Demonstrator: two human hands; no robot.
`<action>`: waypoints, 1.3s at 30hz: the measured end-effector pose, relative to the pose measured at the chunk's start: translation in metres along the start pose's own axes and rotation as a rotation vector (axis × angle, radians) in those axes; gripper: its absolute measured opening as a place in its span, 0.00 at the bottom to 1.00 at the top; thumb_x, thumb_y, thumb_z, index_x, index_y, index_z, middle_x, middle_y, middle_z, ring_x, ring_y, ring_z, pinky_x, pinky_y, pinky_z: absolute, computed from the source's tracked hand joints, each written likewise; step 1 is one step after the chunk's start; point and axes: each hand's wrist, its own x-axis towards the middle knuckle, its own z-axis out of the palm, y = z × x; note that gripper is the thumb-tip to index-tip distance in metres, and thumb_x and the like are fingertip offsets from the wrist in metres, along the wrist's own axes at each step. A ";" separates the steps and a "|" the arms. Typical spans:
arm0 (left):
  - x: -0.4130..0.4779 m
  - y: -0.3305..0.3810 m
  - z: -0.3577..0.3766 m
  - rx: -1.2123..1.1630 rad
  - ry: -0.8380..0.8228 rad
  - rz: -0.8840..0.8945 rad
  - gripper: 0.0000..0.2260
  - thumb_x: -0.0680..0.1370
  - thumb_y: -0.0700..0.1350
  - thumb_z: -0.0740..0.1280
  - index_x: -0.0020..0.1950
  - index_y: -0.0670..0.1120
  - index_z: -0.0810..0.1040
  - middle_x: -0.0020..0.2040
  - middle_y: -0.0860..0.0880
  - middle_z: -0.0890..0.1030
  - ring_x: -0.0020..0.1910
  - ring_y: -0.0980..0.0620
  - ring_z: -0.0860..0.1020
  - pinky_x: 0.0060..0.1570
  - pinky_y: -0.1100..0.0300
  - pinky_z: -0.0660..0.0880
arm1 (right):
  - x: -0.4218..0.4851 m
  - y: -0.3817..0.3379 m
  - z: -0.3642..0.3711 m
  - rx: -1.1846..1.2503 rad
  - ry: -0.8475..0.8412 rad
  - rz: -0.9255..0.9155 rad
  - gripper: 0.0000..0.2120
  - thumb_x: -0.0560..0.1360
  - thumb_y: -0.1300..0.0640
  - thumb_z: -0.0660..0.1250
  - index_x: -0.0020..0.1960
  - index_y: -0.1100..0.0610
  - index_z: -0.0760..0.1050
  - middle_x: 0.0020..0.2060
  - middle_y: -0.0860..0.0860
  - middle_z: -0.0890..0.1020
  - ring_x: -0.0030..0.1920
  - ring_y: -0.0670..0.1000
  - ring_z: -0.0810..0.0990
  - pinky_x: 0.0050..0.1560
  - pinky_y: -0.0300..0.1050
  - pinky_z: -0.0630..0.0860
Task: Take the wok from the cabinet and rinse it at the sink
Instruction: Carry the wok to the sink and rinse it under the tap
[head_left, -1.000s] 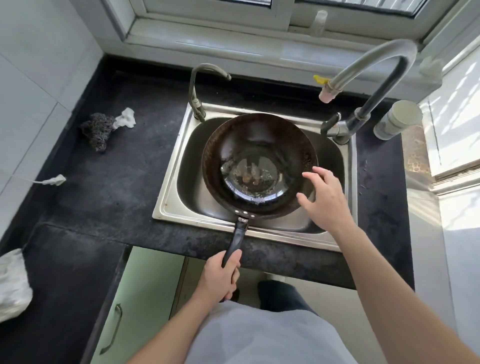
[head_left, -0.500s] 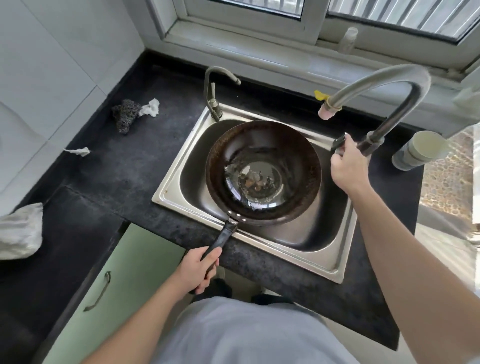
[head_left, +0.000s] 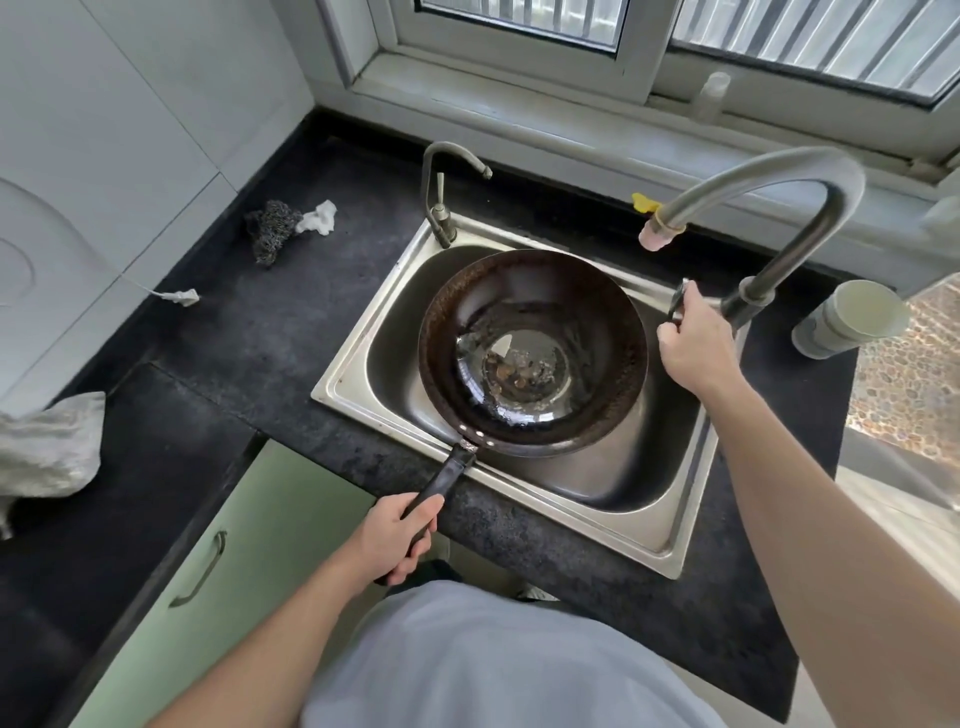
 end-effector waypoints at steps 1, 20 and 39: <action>0.000 0.000 0.000 0.000 -0.001 0.000 0.15 0.81 0.51 0.61 0.41 0.41 0.71 0.27 0.46 0.69 0.19 0.52 0.63 0.18 0.66 0.60 | 0.000 0.000 0.000 -0.003 -0.004 -0.004 0.31 0.80 0.62 0.59 0.81 0.62 0.53 0.72 0.64 0.72 0.72 0.66 0.68 0.70 0.58 0.66; 0.002 -0.002 0.000 0.006 -0.008 0.013 0.15 0.82 0.50 0.61 0.42 0.41 0.71 0.27 0.46 0.69 0.19 0.53 0.63 0.18 0.66 0.60 | 0.003 0.000 0.002 -0.022 -0.043 -0.027 0.33 0.80 0.61 0.61 0.81 0.63 0.51 0.77 0.62 0.66 0.76 0.62 0.64 0.74 0.54 0.61; 0.003 -0.005 -0.003 -0.036 -0.055 0.013 0.14 0.81 0.50 0.62 0.46 0.40 0.72 0.28 0.47 0.70 0.19 0.52 0.63 0.18 0.65 0.60 | -0.046 0.018 0.019 0.143 0.103 0.024 0.29 0.78 0.62 0.65 0.78 0.61 0.62 0.71 0.60 0.74 0.70 0.59 0.73 0.72 0.57 0.69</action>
